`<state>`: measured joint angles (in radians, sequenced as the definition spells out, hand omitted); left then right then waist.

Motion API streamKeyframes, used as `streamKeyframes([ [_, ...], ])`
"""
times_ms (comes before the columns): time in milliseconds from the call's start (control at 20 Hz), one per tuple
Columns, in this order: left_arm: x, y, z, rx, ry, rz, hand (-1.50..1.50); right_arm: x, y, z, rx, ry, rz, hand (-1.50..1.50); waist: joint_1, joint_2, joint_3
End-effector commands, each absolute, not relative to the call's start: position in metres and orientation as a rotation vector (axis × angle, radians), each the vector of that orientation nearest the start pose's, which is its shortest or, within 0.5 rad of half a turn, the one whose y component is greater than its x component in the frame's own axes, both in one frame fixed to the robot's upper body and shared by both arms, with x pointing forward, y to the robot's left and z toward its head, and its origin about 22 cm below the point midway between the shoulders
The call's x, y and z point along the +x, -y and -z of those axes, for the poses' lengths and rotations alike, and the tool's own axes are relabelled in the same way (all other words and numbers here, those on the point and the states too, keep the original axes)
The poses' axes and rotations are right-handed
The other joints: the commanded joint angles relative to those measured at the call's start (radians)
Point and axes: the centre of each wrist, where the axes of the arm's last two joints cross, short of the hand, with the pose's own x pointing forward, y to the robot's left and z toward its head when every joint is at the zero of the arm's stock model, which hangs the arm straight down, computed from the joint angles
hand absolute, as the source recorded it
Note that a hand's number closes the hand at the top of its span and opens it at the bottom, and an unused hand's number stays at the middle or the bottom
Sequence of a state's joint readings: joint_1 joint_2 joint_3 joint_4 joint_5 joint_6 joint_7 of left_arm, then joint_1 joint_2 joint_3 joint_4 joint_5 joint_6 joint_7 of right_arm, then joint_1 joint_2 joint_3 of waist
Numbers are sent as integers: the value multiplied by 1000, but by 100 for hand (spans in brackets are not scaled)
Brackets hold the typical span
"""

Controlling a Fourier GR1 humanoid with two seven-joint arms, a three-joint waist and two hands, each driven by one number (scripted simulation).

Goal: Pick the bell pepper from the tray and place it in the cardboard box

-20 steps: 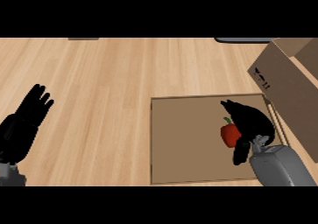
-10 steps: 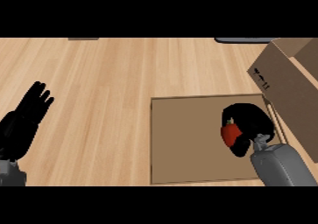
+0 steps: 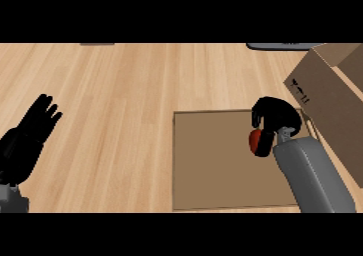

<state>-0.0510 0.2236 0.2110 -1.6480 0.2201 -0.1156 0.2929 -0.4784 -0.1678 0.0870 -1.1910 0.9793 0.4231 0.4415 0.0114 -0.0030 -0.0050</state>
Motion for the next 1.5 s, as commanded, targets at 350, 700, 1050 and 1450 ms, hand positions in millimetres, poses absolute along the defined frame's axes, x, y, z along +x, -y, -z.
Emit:
streamKeyframes([
  [350, 241, -329, -40, 57, 1435, -39, 0, 390, 203, -85, -1010, 969, -1025, 150, -2, 5, 5],
  [700, 239, -320, -53, 75, 1442, -67, 0, 359, 172, -166, -1153, 1217, -939, 150, -18, -4, 4],
  [1050, 239, -311, -42, 50, 1423, -53, 0, 336, 166, -249, -1377, 1251, -676, 150, -17, -3, 4],
  [1450, 245, -316, -49, 41, 1452, -54, 0, 344, 237, -276, -1482, 1175, -489, 150, -7, 4, 5],
])
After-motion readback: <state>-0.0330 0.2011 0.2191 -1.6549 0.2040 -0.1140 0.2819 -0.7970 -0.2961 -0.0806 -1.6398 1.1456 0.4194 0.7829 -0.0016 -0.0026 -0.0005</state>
